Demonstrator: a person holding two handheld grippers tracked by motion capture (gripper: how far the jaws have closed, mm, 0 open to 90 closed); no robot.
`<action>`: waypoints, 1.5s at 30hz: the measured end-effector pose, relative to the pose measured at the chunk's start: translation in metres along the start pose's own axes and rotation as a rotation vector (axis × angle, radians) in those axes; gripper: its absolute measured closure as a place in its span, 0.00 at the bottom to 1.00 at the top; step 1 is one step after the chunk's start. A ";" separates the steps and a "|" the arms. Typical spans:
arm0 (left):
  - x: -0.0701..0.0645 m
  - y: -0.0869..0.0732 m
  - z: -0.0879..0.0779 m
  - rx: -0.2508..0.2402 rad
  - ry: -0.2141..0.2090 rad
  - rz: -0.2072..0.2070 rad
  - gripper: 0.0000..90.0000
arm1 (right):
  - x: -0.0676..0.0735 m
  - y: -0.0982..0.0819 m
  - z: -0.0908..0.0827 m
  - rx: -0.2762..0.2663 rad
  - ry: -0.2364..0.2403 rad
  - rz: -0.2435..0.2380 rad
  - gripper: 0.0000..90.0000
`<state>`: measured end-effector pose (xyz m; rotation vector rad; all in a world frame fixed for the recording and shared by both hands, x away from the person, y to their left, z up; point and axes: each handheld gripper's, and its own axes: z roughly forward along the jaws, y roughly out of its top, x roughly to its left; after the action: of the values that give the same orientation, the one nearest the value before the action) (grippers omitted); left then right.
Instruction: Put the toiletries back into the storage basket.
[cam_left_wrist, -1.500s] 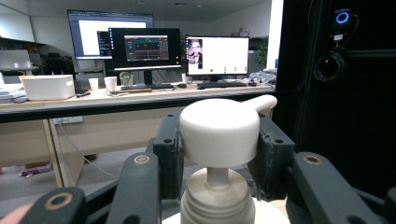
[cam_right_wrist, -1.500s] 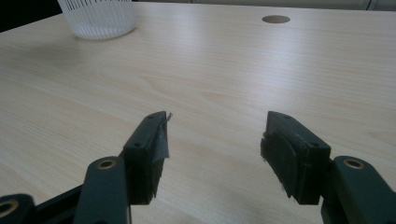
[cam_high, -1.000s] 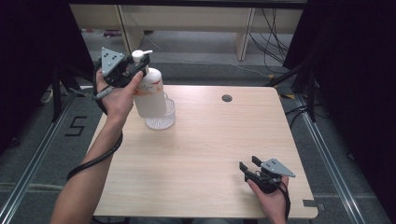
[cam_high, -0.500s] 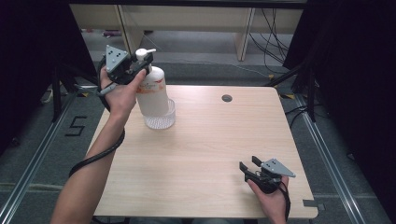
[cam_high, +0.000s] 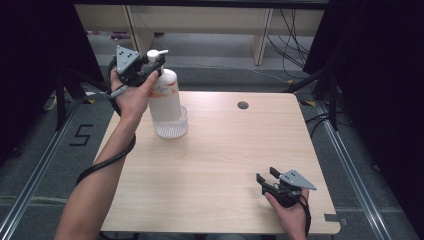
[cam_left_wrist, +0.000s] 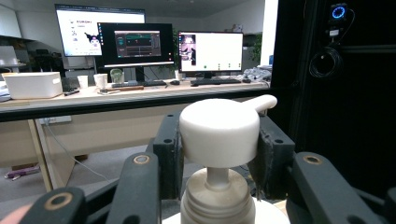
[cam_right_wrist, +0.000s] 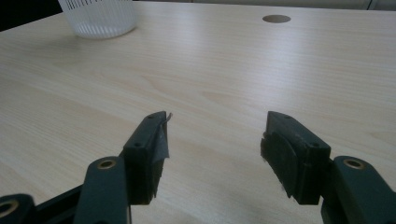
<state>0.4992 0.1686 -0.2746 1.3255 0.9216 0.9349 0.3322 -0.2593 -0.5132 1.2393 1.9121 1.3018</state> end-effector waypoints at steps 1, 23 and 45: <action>0.000 0.000 0.000 0.000 0.000 0.000 0.66 | 0.000 0.000 0.000 0.000 0.000 0.000 0.45; 0.007 -0.012 0.021 0.022 -0.018 0.000 0.65 | 0.000 0.000 0.000 -0.006 0.001 -0.002 0.45; 0.008 -0.020 0.029 0.043 -0.028 -0.015 0.65 | 0.000 0.000 0.000 -0.005 0.004 -0.001 0.45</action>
<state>0.5298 0.1651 -0.2940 1.3633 0.9335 0.8877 0.3322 -0.2596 -0.5131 1.2343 1.9103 1.3092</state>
